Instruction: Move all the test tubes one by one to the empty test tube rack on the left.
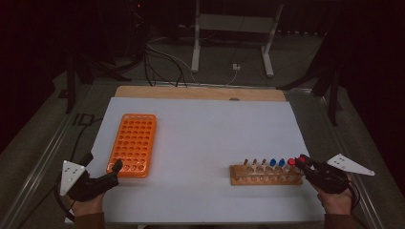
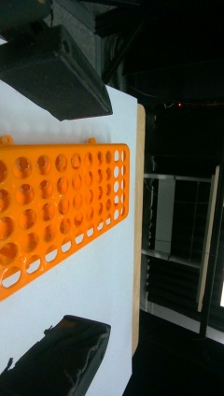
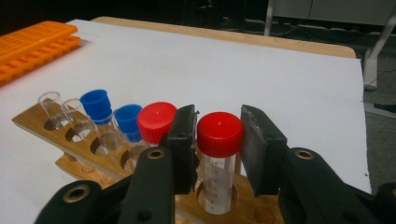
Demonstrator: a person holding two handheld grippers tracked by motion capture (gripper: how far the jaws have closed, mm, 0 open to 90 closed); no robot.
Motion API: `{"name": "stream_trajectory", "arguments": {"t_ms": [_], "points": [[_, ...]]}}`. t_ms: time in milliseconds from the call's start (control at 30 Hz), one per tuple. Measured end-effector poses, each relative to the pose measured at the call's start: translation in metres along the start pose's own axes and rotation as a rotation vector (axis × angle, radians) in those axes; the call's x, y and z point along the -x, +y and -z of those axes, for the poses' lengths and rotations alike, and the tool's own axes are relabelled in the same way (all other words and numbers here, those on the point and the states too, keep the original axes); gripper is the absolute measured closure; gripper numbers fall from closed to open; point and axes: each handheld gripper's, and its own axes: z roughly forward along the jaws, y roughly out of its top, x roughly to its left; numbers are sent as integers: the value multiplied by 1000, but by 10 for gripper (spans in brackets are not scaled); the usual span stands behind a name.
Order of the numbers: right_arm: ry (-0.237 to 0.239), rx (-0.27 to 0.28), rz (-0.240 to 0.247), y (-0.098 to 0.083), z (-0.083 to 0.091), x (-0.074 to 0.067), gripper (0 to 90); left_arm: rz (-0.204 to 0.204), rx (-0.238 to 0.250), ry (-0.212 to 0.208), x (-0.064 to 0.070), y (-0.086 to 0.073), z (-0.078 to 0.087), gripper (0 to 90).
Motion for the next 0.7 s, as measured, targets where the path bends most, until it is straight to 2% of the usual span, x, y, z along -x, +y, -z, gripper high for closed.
{"name": "stream_trajectory", "arguments": {"t_ms": [267,400,567,700], "points": [[-7,27,17,10,8,-4,700,-1,-8,0,1,-1,-1,9],[-1,71,33,28,19,-7,701,-2,-11,-1,1,-1,-2,9],[8,95,36,44,26,-9,703,-4,-17,-7,2,-1,-4,12],[12,109,36,61,28,-8,704,-23,-30,-6,4,0,-8,12]]}}
